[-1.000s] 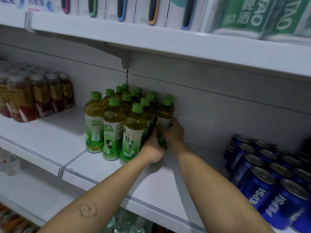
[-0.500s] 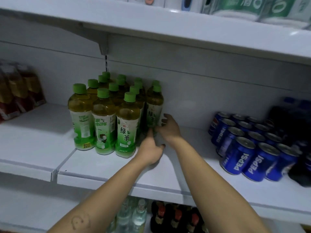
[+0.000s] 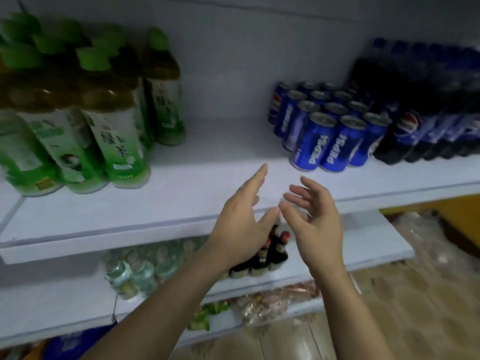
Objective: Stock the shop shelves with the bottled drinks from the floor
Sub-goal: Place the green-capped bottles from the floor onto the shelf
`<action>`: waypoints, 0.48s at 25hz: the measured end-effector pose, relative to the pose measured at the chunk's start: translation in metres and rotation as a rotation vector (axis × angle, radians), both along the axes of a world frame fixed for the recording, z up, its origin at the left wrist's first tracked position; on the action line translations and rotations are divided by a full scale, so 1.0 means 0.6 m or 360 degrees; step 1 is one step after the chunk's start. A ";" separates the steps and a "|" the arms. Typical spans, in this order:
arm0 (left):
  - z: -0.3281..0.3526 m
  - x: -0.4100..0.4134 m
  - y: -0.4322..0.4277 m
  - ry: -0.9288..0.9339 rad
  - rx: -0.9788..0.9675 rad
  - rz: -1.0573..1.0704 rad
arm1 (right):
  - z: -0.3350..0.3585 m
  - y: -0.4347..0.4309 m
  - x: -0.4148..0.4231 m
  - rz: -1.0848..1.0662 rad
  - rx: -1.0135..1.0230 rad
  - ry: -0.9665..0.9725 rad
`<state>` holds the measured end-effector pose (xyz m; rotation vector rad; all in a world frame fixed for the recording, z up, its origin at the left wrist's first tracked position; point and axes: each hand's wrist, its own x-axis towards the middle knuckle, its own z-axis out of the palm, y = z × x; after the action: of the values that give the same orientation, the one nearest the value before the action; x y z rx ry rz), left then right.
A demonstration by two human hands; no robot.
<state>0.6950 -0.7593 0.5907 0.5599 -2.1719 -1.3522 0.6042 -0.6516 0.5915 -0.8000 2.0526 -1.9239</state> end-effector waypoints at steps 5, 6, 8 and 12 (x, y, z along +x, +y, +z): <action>-0.088 -0.039 0.159 -0.0302 -0.0171 -0.0392 | -0.166 0.223 -0.015 -0.0378 0.0323 -0.0287; -0.113 -0.054 0.190 -0.0367 -0.0130 -0.0453 | -0.202 0.263 -0.020 -0.0454 0.0398 -0.0347; -0.177 -0.088 0.247 -0.0501 -0.0051 -0.0529 | -0.272 0.338 -0.027 -0.0559 0.0541 -0.0474; -0.350 -0.133 0.356 -0.0837 0.0097 -0.0631 | -0.435 0.476 -0.032 -0.0560 0.0897 -0.0722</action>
<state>0.6150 -0.5454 0.3808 0.5775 -2.7874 -1.6162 0.5847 -0.3663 0.3305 0.1202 2.3390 -1.3550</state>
